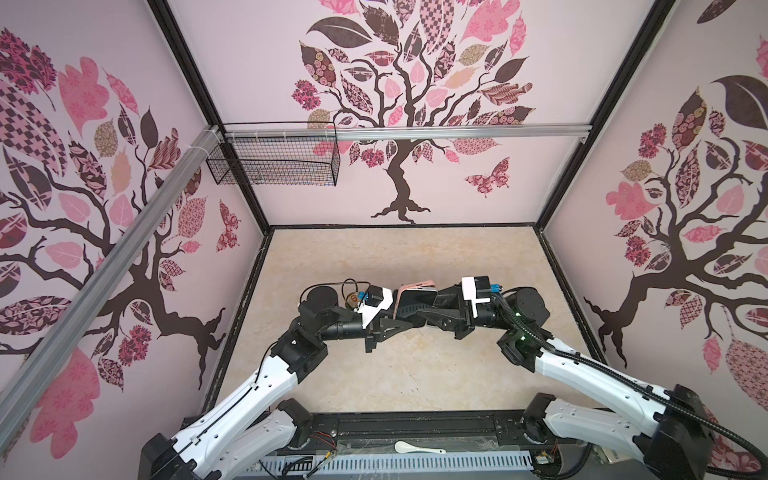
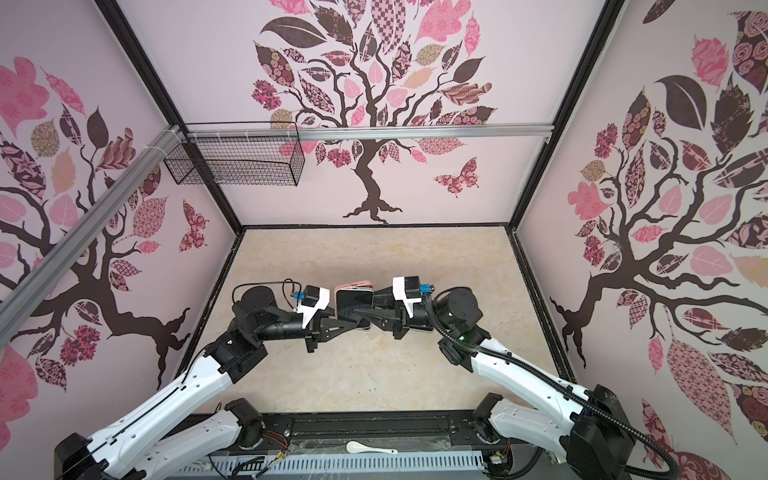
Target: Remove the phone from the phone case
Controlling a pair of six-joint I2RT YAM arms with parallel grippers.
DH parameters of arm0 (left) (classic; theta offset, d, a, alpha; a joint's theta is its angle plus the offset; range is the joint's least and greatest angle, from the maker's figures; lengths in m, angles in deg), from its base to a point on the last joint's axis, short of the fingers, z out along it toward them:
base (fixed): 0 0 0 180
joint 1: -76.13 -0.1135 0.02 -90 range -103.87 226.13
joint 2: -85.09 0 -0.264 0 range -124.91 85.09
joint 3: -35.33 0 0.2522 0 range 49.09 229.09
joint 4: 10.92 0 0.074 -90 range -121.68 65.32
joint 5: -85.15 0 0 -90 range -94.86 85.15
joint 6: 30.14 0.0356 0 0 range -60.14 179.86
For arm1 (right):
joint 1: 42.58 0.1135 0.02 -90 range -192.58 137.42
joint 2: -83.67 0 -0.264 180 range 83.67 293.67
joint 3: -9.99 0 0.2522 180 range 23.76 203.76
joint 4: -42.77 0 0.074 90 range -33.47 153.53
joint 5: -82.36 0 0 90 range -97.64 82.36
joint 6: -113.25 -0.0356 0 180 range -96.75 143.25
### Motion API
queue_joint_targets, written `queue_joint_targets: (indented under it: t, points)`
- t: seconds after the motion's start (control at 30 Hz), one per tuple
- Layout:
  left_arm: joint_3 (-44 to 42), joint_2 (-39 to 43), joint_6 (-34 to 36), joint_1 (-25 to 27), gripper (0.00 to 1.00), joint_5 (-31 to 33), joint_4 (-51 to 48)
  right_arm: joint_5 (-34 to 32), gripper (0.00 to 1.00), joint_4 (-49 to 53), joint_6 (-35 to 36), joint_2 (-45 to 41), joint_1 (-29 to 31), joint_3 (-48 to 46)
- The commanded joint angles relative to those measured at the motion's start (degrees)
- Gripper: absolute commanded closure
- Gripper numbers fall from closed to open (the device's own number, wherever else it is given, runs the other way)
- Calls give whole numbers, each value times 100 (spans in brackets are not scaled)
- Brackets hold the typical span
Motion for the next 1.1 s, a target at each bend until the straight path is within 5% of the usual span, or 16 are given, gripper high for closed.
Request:
queue_joint_targets:
  t: [0.0,0.17,0.3,0.5,0.6,0.67,0.83,1.07]
  points:
    - [155,165,-596,-47,100,682,1386,988,74,760,89,150,339,-196]
    - [131,177,-649,-52,100,803,1254,903,83,955,168,100,338,-109]
    - [194,199,-731,-48,100,930,1017,588,100,1218,227,-4,342,-17]
    - [181,298,-770,-47,100,1172,753,-305,100,2004,658,-323,342,132]
    - [98,401,-772,-52,76,1290,693,-937,100,2336,941,-550,331,87]
    - [25,506,-743,-53,52,1412,621,-1001,100,2665,1236,-650,218,84]
    - [-68,896,-634,-69,44,1802,-17,-714,100,3111,1480,-844,-601,62]
    - [388,1062,-577,-126,36,2102,-1312,-1371,100,3892,2869,-1034,-703,-31]
